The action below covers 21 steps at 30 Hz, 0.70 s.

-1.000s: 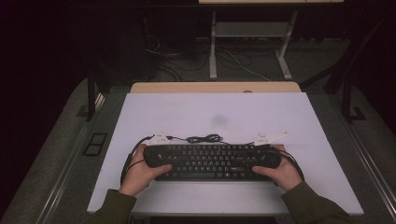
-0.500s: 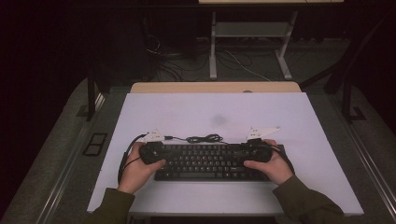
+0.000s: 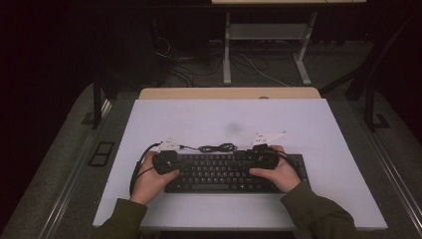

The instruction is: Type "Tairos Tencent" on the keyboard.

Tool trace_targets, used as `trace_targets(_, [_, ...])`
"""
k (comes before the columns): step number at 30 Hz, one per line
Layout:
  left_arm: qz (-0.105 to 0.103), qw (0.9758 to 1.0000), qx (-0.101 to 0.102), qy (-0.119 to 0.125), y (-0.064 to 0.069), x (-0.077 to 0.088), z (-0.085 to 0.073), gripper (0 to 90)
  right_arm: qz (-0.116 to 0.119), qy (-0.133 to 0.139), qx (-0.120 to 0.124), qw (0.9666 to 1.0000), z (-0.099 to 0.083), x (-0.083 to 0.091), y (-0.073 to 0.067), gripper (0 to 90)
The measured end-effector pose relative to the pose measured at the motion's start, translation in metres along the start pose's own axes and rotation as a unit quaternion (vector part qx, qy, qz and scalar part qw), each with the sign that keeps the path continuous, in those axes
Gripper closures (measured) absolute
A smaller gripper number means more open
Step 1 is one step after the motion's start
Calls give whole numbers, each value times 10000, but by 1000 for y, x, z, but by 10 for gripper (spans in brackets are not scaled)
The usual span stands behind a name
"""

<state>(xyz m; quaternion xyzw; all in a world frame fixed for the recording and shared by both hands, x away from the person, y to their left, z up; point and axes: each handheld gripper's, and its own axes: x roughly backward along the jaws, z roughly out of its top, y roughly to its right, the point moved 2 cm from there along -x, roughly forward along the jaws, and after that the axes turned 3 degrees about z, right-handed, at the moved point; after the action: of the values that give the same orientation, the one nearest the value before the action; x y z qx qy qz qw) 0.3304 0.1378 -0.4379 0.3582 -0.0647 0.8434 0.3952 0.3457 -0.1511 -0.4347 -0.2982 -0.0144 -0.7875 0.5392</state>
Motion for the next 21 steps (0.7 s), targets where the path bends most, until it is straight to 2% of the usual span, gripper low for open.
trace_targets(8, [44, 9999, -74, -114, 0, -6, -1, 896, 52, 19, 21, 10000, 3, -3, -3, 456])
trace_targets(21, [65, 9999, -70, -132, 1, -10, -4, 897, 36, 0, 57, 10000, 2, -3, -2, 455])
